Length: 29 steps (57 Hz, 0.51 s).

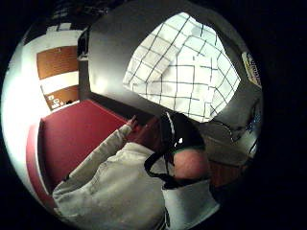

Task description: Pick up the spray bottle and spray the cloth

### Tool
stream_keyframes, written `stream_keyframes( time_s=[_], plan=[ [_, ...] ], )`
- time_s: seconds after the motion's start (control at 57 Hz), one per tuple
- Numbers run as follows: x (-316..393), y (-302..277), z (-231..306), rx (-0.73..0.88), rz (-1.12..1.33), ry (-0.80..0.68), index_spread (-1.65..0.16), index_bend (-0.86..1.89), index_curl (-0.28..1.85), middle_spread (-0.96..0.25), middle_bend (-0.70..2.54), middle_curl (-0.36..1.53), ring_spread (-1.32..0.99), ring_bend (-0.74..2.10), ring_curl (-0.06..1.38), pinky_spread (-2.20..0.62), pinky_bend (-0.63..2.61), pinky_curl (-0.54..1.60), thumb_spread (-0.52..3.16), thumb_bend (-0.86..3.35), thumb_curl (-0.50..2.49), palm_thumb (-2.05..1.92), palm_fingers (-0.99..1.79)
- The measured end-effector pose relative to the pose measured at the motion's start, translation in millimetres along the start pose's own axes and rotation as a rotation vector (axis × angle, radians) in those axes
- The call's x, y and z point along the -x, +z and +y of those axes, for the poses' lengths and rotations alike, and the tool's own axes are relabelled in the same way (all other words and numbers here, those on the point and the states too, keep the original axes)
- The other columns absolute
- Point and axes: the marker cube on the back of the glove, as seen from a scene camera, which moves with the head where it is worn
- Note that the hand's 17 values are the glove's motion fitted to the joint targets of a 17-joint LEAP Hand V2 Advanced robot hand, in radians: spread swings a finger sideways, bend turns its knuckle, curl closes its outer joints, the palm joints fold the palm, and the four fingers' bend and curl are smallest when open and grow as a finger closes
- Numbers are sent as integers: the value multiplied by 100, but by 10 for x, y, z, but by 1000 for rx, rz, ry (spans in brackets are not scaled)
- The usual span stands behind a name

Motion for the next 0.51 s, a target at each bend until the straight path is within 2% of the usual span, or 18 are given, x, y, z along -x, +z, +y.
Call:
stream_keyframes(
  time_s=[0.316,0.509],
  plan=[
    [-337,-91,257,-447,-132,62,-41,16,29,-4,18,25,0,22,22,18,38,31,103,0,38,75,19],
    [-763,-105,564,-650,-246,111,-40,12,27,-3,19,27,0,25,25,19,40,33,103,-2,40,77,14]
  ],
)
